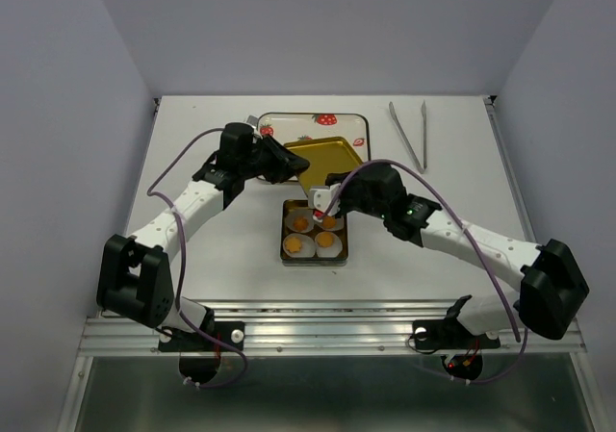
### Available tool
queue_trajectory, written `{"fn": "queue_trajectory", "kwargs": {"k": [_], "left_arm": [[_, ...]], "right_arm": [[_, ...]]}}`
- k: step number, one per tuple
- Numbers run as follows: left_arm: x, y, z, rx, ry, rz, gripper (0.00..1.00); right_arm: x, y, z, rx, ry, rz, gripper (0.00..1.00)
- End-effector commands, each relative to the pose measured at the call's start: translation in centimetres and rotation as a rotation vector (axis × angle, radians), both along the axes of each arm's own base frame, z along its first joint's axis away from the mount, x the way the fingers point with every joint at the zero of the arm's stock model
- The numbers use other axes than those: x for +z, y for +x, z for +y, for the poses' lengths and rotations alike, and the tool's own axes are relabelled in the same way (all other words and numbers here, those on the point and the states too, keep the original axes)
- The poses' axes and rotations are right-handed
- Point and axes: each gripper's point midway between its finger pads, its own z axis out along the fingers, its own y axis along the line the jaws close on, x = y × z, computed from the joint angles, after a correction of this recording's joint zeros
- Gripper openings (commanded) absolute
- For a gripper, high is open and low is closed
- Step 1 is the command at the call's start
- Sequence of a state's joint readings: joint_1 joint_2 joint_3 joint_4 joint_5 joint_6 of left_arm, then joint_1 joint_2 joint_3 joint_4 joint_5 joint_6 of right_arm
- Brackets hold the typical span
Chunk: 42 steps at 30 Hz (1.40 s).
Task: Pack the cookies
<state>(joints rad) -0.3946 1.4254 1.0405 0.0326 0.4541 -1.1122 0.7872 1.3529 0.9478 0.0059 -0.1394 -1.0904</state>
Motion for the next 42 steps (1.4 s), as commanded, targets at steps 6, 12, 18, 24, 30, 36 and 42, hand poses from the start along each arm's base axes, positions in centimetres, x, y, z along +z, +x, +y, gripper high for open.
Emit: {"fn": "queue_trajectory", "kwargs": {"k": [6, 12, 18, 24, 30, 36, 42], "left_arm": [[4.7, -1.2, -0.1, -0.046, -0.031, -0.170, 0.71], [7.1, -2.0, 0.8, -0.029, -0.029, -0.261, 0.99], [11.3, -2.7, 2.7, 0.028, 0.027, -0.428, 0.99], [14.9, -3.4, 6.9, 0.184, 0.168, -0.584, 0.99], [15.1, -4.3, 9.7, 0.276, 0.251, -0.651, 0.99], [12.1, -3.5, 8.5, 0.184, 0.283, -0.639, 0.99], [8.5, -2.8, 6.1, 0.028, 0.214, -0.619, 0.99]], "right_arm": [[5.4, -0.4, 0.8, -0.003, 0.214, -0.062, 0.13], [7.6, 0.2, 0.4, -0.084, 0.339, -0.045, 0.04], [9.7, 0.6, 0.1, -0.156, 0.504, 0.078, 0.02], [13.4, 3.2, -2.8, -0.250, 0.873, 0.436, 0.02], [13.0, 2.3, -3.9, -0.209, 1.026, 0.955, 0.04], [13.1, -0.7, -3.0, -0.129, 1.051, 1.217, 0.04], [12.0, -2.5, -3.7, -0.146, 1.123, 1.307, 0.04]]}}
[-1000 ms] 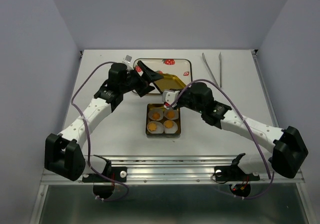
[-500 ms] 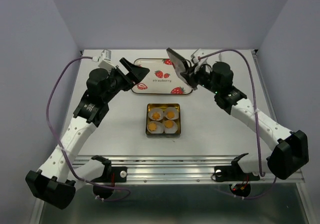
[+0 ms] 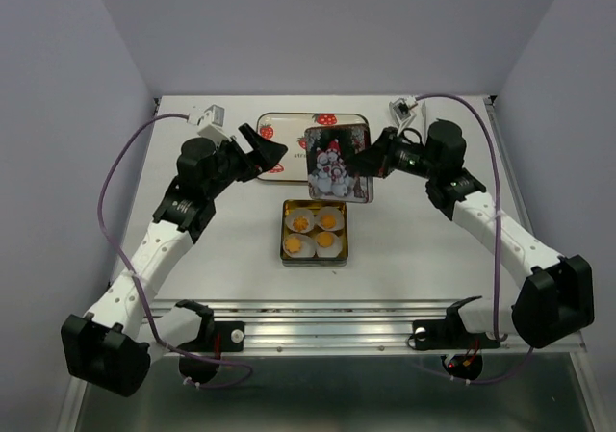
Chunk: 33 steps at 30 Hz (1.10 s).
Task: Pack the cookies
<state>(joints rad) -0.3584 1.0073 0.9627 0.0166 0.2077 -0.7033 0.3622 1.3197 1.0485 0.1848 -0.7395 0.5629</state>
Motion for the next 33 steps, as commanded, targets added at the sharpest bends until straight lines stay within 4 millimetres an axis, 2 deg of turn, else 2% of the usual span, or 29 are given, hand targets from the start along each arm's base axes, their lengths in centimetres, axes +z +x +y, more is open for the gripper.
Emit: {"fn": "queue_trajectory", "kwargs": {"k": [1, 2, 5, 8, 11, 13, 15, 16, 20, 26, 33], "left_arm": [[-1.5, 0.0, -2.0, -0.141, -0.009, -0.029, 0.99], [-1.9, 0.0, -2.1, -0.149, -0.009, -0.023, 0.99], [-3.5, 0.1, -2.5, -0.172, -0.009, 0.013, 0.99], [-4.5, -0.2, -2.7, -0.191, -0.014, 0.032, 0.99], [-5.4, -0.7, -2.6, -0.195, -0.011, 0.049, 0.99], [-6.2, -1.0, -2.4, -0.192, -0.009, 0.061, 0.99], [-6.9, -1.2, -2.4, -0.191, -0.007, 0.074, 0.99], [-7.8, -1.3, -2.3, -0.189, -0.003, 0.093, 0.99], [-9.7, -1.6, -2.3, -0.186, -0.013, 0.131, 0.99], [-12.8, -2.1, -2.5, -0.200, -0.025, 0.194, 0.99], [-14.8, -2.1, -2.9, -0.207, -0.040, 0.248, 0.99]], "right_arm": [[1.8, -3.0, -0.1, 0.059, 0.127, 0.033, 0.04], [0.4, -3.4, -0.1, 0.064, 0.133, 0.090, 0.04], [-0.5, -4.0, -0.2, 0.090, 0.172, 0.130, 0.04], [-2.6, -4.5, -0.4, 0.076, 0.211, 0.204, 0.04], [-3.7, -4.9, -0.6, 0.058, 0.217, 0.234, 0.04], [-5.3, -5.0, -1.0, 0.020, 0.213, 0.270, 0.04], [-6.0, -5.4, -1.1, 0.024, 0.234, 0.289, 0.04], [-7.1, -5.4, -1.2, 0.006, 0.230, 0.316, 0.04], [-9.4, -4.7, -1.4, -0.025, 0.225, 0.374, 0.04], [-11.0, -5.1, -0.9, 0.044, 0.285, 0.451, 0.04], [-11.9, -4.8, -1.4, 0.055, 0.300, 0.475, 0.08]]}}
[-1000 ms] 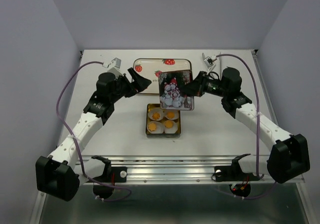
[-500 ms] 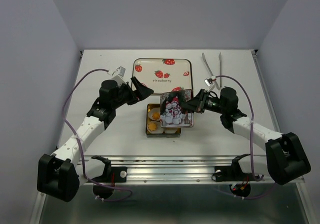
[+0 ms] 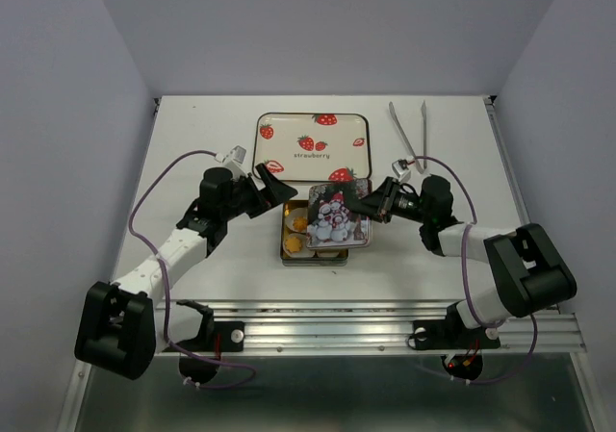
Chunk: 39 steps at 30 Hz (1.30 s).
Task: Pack the cookies
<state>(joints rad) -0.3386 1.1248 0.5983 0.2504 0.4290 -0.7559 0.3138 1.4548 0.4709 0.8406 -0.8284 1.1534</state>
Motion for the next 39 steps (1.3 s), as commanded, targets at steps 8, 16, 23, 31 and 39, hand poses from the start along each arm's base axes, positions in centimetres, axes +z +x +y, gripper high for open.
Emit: {"fn": "queue_trajectory", "kwargs": {"k": [8, 16, 23, 31, 39], "left_arm": [[-1.4, 0.5, -0.8, -0.026, -0.014, 0.019, 0.99], [-2.1, 0.7, -1.3, -0.048, -0.010, 0.049, 0.99], [-3.2, 0.7, -1.4, -0.049, 0.003, 0.085, 0.99], [-4.1, 0.4, -1.5, -0.043, 0.014, 0.111, 0.99], [-5.0, 0.1, -1.3, -0.034, 0.027, 0.133, 0.99]], "right_arm": [[0.5, 0.0, -1.4, 0.008, 0.077, -0.063, 0.12], [-0.6, -0.4, -1.5, 0.062, 0.156, -0.009, 0.14], [-2.1, -0.7, -1.5, 0.062, 0.155, 0.012, 0.20], [-4.6, -0.2, -1.6, 0.038, 0.074, 0.051, 0.32], [-6.6, 0.5, -1.9, 0.016, -0.053, 0.077, 0.34]]}}
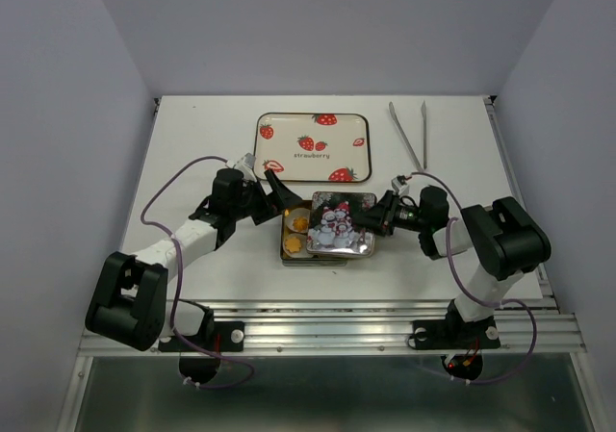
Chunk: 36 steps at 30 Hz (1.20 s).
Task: Pack the cookies
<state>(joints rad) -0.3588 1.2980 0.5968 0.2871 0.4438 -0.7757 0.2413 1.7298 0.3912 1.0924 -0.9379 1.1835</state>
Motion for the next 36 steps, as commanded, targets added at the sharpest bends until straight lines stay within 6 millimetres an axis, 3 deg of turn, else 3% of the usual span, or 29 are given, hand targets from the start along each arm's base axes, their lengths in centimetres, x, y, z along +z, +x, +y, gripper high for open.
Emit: {"fn": "queue_trajectory", "kwargs": {"k": [1, 8, 19, 36], "left_arm": [[0.0, -0.1, -0.3, -0.011, -0.004, -0.013, 0.99], [0.2, -0.1, -0.3, -0.016, 0.000, -0.017, 0.99], [-1.5, -0.6, -0.2, -0.035, 0.030, 0.026, 0.99], [-2.1, -0.4, -0.7, -0.058, 0.035, 0.041, 0.99]], "right_arm": [[-0.1, 1.0, -0.3, -0.010, -0.054, -0.045, 0.34], [-0.1, 1.1, -0.1, 0.008, -0.047, -0.042, 0.43], [-1.2, 1.3, -0.1, 0.041, -0.109, -0.012, 0.52], [-1.8, 1.0, 2.7, 0.144, -0.188, -0.040, 0.60]]}}
